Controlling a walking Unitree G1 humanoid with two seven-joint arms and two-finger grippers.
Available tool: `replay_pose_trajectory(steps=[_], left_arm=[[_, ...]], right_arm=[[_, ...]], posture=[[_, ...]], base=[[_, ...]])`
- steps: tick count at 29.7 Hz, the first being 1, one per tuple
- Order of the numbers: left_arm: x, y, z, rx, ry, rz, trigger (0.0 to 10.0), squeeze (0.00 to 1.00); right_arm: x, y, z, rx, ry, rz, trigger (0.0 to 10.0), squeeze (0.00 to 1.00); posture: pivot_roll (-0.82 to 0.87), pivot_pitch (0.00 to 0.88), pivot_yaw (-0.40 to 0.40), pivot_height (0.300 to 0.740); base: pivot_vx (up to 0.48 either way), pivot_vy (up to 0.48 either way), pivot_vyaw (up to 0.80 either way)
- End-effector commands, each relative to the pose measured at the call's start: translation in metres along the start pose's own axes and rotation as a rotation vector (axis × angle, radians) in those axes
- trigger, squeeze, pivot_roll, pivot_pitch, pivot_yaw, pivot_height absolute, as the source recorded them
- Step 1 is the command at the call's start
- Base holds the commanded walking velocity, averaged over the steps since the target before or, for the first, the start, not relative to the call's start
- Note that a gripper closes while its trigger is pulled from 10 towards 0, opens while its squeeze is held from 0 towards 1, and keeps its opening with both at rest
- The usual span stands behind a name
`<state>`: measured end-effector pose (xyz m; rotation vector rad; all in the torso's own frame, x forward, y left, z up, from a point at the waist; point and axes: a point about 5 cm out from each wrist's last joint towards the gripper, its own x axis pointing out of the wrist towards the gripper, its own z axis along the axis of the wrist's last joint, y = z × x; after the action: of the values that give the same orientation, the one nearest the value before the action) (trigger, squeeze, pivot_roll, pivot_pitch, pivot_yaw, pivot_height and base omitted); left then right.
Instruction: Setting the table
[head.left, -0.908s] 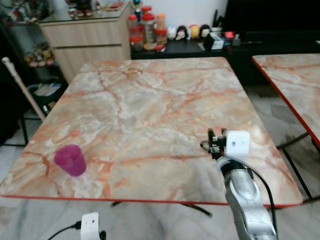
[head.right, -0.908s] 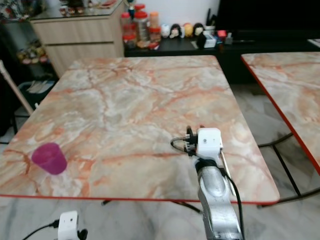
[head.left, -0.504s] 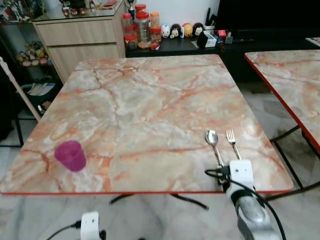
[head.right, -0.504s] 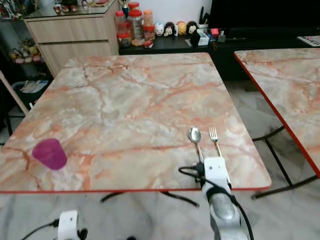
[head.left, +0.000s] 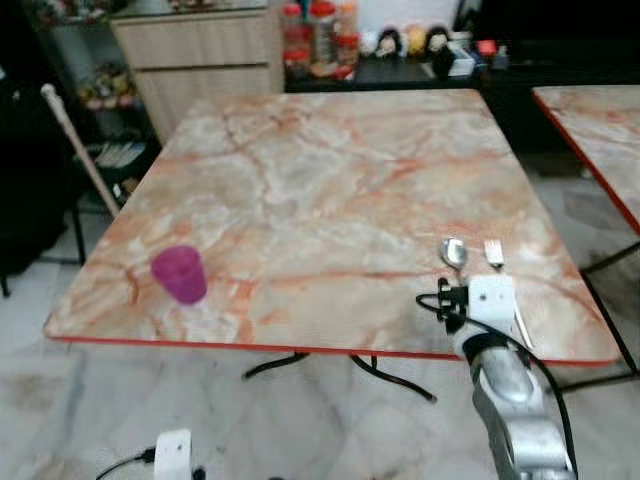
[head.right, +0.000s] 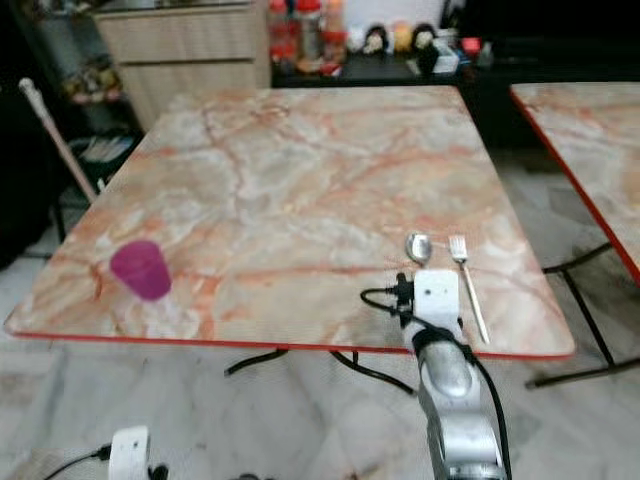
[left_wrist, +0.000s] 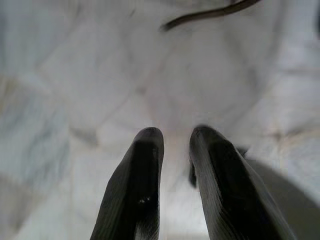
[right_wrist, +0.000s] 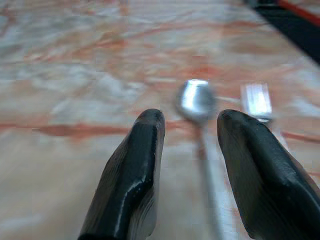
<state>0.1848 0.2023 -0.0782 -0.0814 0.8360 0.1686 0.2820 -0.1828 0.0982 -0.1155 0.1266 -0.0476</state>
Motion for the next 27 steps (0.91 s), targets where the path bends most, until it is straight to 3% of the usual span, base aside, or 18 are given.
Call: replay_pose_trajectory(steps=[1, 9, 14, 27], left_arm=[[-0.002, 0.001, -0.009, 0.006, 0.031, 0.001, 10.0, 0.00], [-0.002, 0.003, -0.007, 0.012, 0.027, 0.002, 10.0, 0.00], [-0.002, 0.002, -0.007, 0.026, 0.032, -0.008, 10.0, 0.00], [-0.001, 0.000, -0.006, 0.032, 0.032, -0.010, 10.0, 0.00]], right_arm=[[0.000, -0.005, -0.004, 0.007, 0.011, -0.018, 10.0, 0.00], [0.003, -0.010, 0.005, 0.021, -0.025, -0.054, 10.0, 0.00], [0.006, -0.023, 0.004, 0.022, -0.021, -0.076, 10.0, 0.00], [0.032, -0.023, 0.016, 0.010, -0.059, -0.052, 10.0, 0.00]], posture=[[-0.02, 0.032, 0.068, 0.740], [-0.02, 0.033, 0.075, 0.740], [-0.03, 0.031, 0.085, 0.740], [-0.02, 0.025, 0.088, 0.740]], base=[[0.000, 0.000, 0.00], [0.000, 0.000, 0.00], [0.000, 0.000, 0.00], [0.020, 0.000, 0.00]])
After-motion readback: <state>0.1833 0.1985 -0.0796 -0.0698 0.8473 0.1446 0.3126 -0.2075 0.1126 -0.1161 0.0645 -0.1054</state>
